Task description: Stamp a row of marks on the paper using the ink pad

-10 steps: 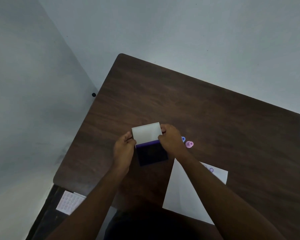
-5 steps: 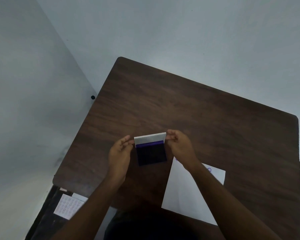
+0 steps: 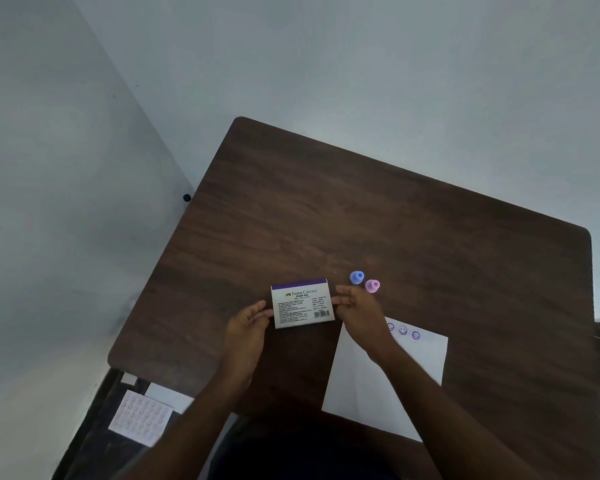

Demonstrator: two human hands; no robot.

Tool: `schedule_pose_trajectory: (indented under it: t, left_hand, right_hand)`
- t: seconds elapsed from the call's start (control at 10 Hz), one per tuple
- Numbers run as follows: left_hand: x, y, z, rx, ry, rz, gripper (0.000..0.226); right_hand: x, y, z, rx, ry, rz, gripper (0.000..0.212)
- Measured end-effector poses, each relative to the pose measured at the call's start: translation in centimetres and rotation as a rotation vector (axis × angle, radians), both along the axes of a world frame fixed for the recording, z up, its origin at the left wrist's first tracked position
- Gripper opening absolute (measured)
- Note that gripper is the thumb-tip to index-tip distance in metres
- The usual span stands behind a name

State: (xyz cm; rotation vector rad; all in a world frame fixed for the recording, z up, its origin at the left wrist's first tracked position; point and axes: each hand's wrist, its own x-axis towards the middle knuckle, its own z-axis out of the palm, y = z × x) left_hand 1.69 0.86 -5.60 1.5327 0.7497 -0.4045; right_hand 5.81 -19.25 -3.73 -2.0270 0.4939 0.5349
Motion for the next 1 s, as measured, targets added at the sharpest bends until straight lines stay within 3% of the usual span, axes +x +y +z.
schedule_pose_trajectory:
  t: [0.3,0.4,0.6,0.7,1.0]
  left_hand:
    - [-0.1,0.2,-0.8,0.029,0.012,-0.044,0.023]
    - [-0.1,0.1,-1.0,0.041,0.016,-0.038,0.033]
    - [0.0,-0.1,-0.6,0.112,-0.051,-0.045,0.036]
    - [0.4,-0.1,0.0,0.262,-0.131,-0.134,0.035]
    - [8.9,-1.7,7.8,0.830,-0.756,-0.579,0.053]
  right_hand:
    - [0.0,0.3,-0.2,-0.032,0.029,0.023,0.039]
    - [0.0,0.3,-0.3,-0.029,0.031,0.015,0.038]
    - [-0.3,0.3,-0.6,-0.112,-0.048,0.014,0.025]
    - [-0.5,0.5,0.5,-0.192,-0.128,0.057,0.017]
    - [4.7,-4.1,9.1,-0.561,-0.577,0.275,0.057]
